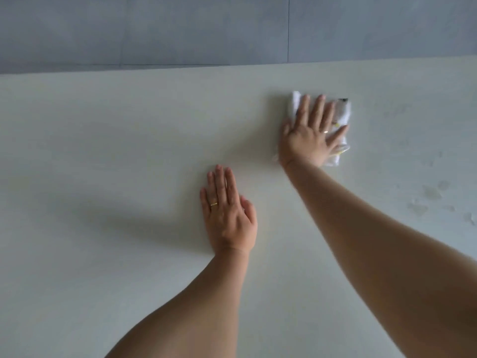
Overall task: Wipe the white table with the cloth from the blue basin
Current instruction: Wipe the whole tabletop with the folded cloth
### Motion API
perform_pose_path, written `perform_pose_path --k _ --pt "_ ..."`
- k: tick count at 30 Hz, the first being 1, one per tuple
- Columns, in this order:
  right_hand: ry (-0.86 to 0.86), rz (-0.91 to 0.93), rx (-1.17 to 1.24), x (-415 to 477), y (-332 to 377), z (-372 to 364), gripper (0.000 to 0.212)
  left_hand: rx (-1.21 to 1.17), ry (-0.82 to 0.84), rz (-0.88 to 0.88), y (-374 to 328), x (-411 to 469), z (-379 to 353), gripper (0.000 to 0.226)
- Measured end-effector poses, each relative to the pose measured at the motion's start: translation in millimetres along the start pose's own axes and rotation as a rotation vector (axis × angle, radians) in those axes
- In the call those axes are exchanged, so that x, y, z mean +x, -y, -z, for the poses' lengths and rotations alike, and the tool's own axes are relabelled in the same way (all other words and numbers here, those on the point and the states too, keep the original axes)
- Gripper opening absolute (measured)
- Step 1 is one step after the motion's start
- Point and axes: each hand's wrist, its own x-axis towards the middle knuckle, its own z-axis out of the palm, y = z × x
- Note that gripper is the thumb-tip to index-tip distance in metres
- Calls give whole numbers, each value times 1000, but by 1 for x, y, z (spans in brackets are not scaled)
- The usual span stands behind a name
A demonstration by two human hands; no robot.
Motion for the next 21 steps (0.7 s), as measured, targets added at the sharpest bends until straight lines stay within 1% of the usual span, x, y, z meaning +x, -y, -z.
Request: perform_pose_path --k 1,3,5,6,7,8,9,11,13,14,15,16,18,20,21 --pt "14 82 6 -12 15 -5 60 3 -2 -1 0 0 0 59" --pt "69 387 -38 -34 30 -11 59 5 -7 1 -1 0 2 59" --pt "122 668 -98 -24 20 -5 59 3 -7 3 -1 0 2 59" --pt "128 768 -127 -10 10 0 58 6 -6 -1 -1 0 1 59" --pt "118 817 -158 5 -2 4 57 13 -6 -5 0 0 1 59" --pt "101 796 -172 19 -12 8 56 20 -6 -6 0 0 0 59" --pt "83 706 -154 32 -21 12 55 23 -5 -6 0 0 0 60" --pt "31 426 -73 48 -25 14 55 22 2 -11 0 0 0 60" --pt "-2 148 -38 49 -3 7 56 27 3 -13 0 1 1 60" --pt "3 64 -31 45 14 3 58 28 6 -10 -1 1 1 60" --pt "17 50 -25 39 31 0 59 28 8 -9 -1 0 1 60" --pt "34 123 -24 32 47 -5 60 27 7 -9 0 0 1 60" --pt "82 442 -60 19 66 -11 59 31 6 -3 -1 0 2 60" --pt "133 727 -131 25 60 -6 58 34 11 -4 -1 1 3 60" --pt "137 810 -159 36 51 -1 57 35 11 -11 -1 1 3 60"
